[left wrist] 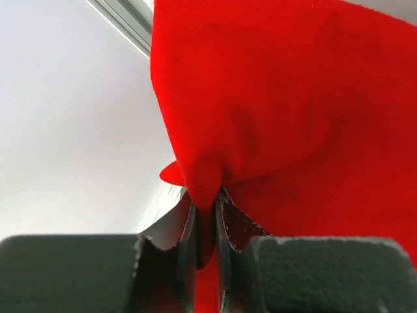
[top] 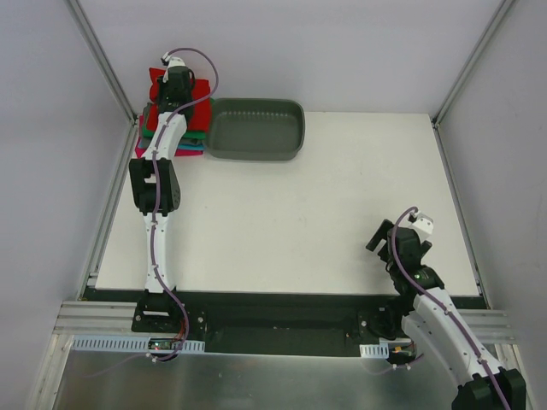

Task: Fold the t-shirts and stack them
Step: Put the neatly folded tshirt into the corner of the board with the left arm

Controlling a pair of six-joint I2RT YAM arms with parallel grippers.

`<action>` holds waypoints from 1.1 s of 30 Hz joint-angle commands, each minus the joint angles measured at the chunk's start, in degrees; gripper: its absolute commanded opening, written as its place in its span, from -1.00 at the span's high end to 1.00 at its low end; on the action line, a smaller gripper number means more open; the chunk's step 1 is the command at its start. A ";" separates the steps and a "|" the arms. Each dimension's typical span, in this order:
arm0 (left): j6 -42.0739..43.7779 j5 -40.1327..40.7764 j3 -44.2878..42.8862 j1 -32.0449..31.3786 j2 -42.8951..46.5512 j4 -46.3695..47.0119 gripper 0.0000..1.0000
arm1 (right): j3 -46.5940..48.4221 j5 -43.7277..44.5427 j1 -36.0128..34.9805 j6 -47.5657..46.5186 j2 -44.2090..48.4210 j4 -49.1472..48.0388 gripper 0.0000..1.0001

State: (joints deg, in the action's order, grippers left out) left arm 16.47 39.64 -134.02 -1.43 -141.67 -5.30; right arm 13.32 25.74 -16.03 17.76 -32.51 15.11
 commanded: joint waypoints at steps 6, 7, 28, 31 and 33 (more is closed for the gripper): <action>-4.42 4.65 -2.83 0.64 0.60 2.66 0.20 | 2.32 1.33 0.21 0.61 -0.71 -2.54 -0.92; -5.39 5.09 -2.74 0.55 0.86 2.75 0.05 | 2.32 1.33 0.21 0.61 -0.88 -2.63 -0.92; -26.85 -19.42 30.37 -5.59 38.27 -2.43 -0.98 | 5.66 -7.09 0.21 0.61 4.73 5.00 -0.92; -28.24 -25.53 40.46 -9.72 51.27 -8.12 -0.98 | 5.57 -9.38 0.21 1.31 8.42 8.25 -0.92; -34.71 -38.08 51.07 -10.70 60.75 -10.25 -0.98 | 5.31 -10.44 0.12 2.36 11.05 9.49 -0.92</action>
State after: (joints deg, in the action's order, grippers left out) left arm -8.91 20.64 -96.07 -8.80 -98.37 -10.66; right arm 16.60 18.72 -15.99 18.06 -25.23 20.21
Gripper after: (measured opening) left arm 0.990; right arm 0.958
